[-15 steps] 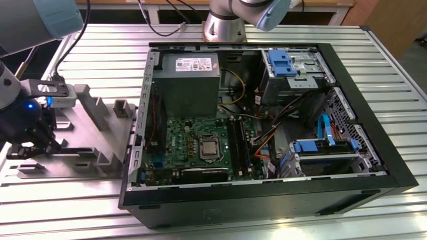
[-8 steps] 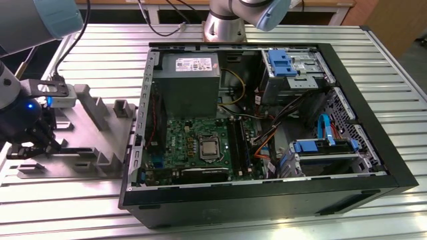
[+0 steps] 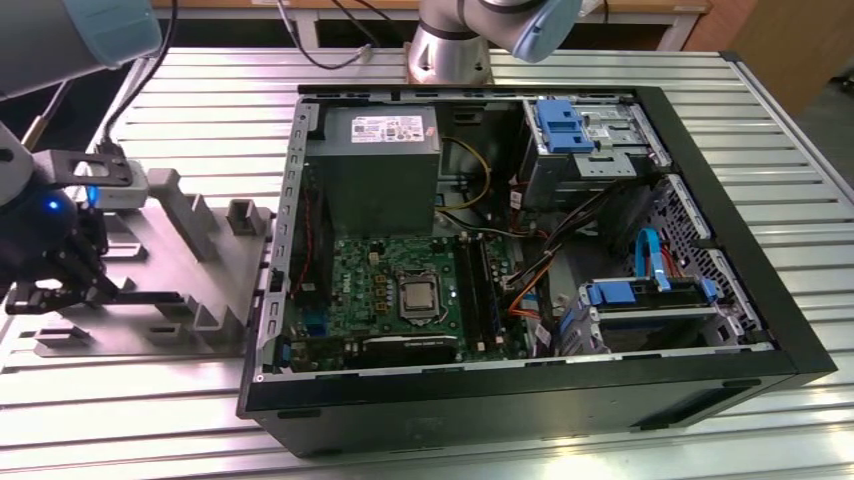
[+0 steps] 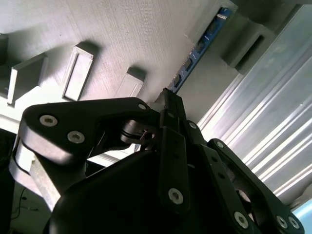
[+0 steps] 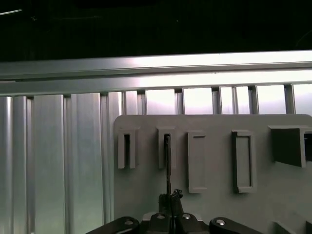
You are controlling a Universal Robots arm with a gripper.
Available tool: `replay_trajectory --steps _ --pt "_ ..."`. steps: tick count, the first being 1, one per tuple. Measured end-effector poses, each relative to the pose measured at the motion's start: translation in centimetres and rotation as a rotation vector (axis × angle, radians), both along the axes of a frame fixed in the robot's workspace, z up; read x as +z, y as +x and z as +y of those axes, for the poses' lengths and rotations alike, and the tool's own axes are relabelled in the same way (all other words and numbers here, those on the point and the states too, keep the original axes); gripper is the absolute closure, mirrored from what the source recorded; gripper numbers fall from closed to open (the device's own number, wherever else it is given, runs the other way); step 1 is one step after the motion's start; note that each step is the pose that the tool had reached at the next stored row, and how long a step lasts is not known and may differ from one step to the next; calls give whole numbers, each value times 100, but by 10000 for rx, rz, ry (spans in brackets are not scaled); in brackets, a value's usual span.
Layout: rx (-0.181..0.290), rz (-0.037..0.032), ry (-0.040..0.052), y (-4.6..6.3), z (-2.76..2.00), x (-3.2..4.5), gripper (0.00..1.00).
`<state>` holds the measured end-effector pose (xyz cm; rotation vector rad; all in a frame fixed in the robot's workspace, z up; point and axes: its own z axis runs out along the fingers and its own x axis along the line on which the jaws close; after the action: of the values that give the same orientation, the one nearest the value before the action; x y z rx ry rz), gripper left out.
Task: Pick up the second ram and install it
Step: 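Pick up the second ram and move it above second insertion slot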
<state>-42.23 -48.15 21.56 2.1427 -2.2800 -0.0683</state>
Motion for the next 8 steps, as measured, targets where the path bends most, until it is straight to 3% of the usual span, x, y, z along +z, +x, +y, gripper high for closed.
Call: replay_trajectory --steps 8 --pt "0 0 0 0 0 269 89"
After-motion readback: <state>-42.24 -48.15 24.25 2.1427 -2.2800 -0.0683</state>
